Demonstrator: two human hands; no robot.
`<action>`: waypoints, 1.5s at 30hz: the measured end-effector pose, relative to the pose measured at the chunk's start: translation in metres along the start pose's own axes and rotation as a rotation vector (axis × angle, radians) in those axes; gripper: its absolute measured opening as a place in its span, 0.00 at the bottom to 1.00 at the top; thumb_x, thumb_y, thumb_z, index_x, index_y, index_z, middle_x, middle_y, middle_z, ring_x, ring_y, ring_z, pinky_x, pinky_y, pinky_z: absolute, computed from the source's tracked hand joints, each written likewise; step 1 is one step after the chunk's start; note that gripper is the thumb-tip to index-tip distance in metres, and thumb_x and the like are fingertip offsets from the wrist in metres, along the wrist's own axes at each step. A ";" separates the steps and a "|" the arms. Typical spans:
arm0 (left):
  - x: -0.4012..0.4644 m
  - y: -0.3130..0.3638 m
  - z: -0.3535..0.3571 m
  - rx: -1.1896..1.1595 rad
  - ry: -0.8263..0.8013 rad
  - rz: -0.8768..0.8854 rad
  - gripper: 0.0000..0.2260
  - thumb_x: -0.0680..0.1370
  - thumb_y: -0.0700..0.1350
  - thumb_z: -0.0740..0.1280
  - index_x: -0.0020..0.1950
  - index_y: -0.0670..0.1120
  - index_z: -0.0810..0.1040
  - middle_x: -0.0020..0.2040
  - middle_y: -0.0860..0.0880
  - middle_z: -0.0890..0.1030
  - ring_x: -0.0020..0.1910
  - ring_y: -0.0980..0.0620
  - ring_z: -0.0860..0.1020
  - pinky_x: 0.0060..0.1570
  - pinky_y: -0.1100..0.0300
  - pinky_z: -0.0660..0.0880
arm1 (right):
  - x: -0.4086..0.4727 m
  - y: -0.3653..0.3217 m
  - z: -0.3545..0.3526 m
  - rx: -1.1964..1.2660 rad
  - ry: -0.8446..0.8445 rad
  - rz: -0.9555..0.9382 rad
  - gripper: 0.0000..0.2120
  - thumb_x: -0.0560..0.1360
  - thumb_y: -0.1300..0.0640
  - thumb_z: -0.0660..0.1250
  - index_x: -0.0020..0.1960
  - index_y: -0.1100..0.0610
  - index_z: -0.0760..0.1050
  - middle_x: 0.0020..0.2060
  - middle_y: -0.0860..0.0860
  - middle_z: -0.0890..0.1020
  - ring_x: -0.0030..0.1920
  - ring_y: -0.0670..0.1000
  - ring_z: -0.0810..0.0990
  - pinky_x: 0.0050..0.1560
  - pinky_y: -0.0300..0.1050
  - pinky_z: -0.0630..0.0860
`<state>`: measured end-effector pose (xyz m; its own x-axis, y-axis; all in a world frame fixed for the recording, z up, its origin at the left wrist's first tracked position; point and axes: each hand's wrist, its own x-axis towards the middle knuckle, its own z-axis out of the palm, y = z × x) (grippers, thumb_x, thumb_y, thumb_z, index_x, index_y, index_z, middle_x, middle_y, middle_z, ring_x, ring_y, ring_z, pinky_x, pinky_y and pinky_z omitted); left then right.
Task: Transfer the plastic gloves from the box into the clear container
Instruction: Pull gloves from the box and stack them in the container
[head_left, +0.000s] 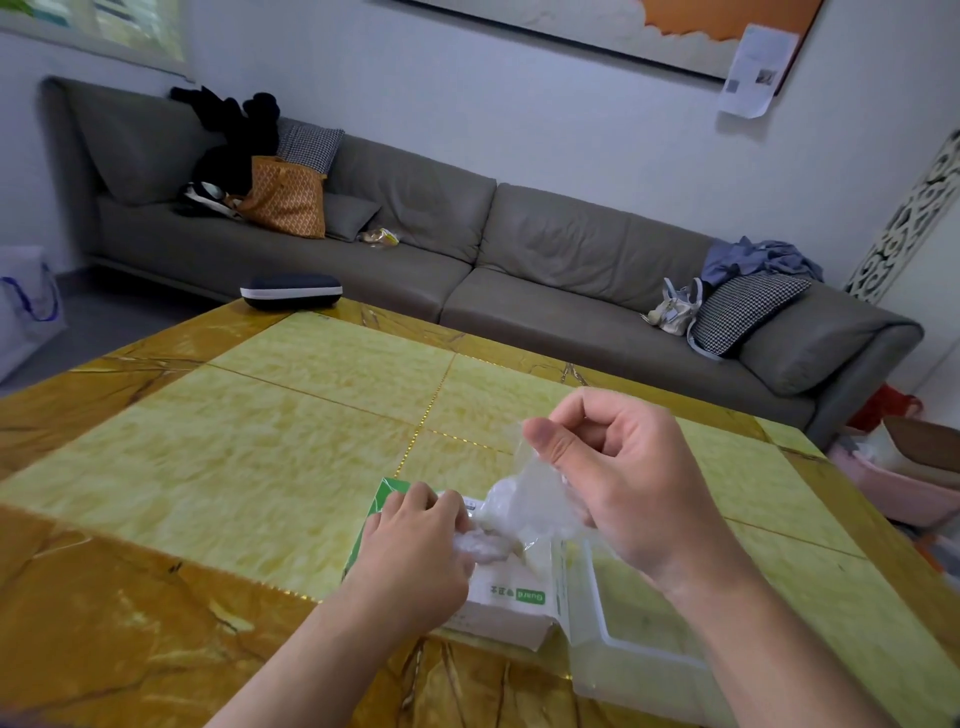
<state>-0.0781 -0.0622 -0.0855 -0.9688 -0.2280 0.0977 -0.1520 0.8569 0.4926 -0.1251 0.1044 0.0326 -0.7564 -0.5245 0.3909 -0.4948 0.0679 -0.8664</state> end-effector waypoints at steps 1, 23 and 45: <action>-0.001 0.001 -0.001 0.010 -0.004 -0.004 0.12 0.80 0.55 0.63 0.62 0.59 0.69 0.60 0.57 0.67 0.60 0.52 0.66 0.66 0.56 0.65 | 0.000 -0.007 -0.001 0.005 -0.006 -0.016 0.17 0.74 0.43 0.75 0.36 0.55 0.77 0.24 0.47 0.69 0.23 0.47 0.60 0.27 0.38 0.59; -0.027 0.057 -0.070 -1.138 -0.032 -0.034 0.07 0.77 0.46 0.73 0.48 0.44 0.87 0.44 0.44 0.87 0.42 0.47 0.86 0.46 0.58 0.83 | -0.016 0.008 -0.051 0.359 0.407 0.490 0.25 0.79 0.36 0.70 0.46 0.61 0.80 0.29 0.57 0.73 0.28 0.54 0.71 0.28 0.44 0.68; -0.009 0.094 -0.051 -0.980 -0.129 -0.078 0.02 0.75 0.38 0.75 0.45 0.42 0.87 0.45 0.40 0.87 0.39 0.46 0.85 0.38 0.58 0.83 | -0.060 0.038 -0.106 0.129 0.245 0.507 0.09 0.79 0.53 0.75 0.55 0.57 0.81 0.41 0.59 0.87 0.37 0.60 0.86 0.34 0.50 0.82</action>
<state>-0.0736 -0.0029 0.0042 -0.9857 -0.1655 -0.0316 -0.0433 0.0674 0.9968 -0.1440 0.2281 0.0086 -0.9700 -0.2405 -0.0358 -0.0001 0.1475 -0.9891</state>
